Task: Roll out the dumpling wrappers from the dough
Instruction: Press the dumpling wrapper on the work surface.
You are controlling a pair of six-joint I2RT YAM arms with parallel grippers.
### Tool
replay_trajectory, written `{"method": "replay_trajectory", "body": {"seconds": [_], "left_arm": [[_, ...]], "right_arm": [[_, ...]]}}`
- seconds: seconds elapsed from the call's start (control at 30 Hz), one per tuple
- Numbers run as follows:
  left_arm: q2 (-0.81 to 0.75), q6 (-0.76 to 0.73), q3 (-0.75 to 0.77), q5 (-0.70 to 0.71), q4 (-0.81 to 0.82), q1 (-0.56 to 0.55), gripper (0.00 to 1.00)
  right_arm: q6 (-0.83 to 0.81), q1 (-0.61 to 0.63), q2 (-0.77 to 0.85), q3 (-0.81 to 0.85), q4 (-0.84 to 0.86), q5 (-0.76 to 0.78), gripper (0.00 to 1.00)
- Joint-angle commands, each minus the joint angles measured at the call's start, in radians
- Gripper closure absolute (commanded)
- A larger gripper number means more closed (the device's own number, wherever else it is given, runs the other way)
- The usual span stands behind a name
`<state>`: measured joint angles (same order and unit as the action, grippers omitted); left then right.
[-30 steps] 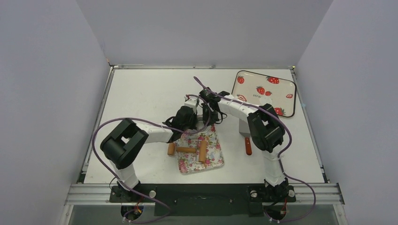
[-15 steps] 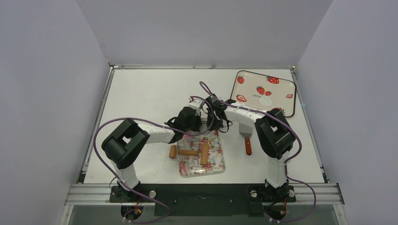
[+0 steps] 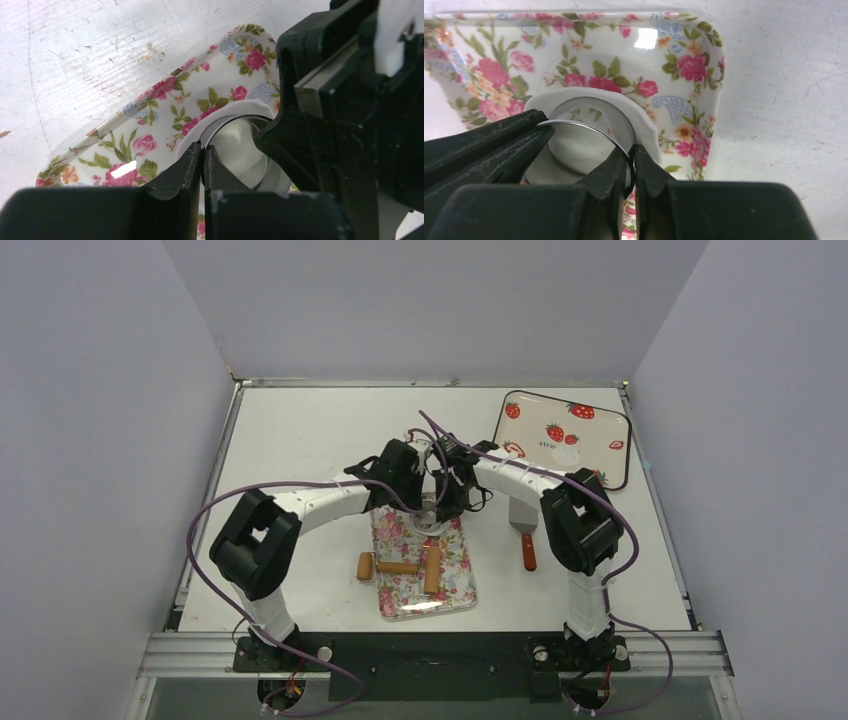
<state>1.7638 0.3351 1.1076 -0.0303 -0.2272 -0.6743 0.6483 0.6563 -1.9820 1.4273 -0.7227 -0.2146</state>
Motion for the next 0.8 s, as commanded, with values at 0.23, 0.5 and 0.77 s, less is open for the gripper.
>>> {"method": "replay_trajectory", "body": {"seconds": [0.23, 0.5, 0.77], "left_arm": [[-0.006, -0.103, 0.147, -0.056, -0.225, 0.06, 1.0], [0.018, -0.132, 0.012, -0.084, -0.041, 0.062, 1.0], [0.01, -0.223, -0.036, -0.161, 0.016, 0.076, 0.85]], "right_arm": [[-0.008, 0.019, 0.131, 0.111, -0.082, -0.001, 1.0], [-0.03, 0.029, 0.098, 0.06, -0.009, 0.126, 1.0], [-0.08, 0.035, 0.083, 0.003, 0.103, 0.076, 1.0]]}}
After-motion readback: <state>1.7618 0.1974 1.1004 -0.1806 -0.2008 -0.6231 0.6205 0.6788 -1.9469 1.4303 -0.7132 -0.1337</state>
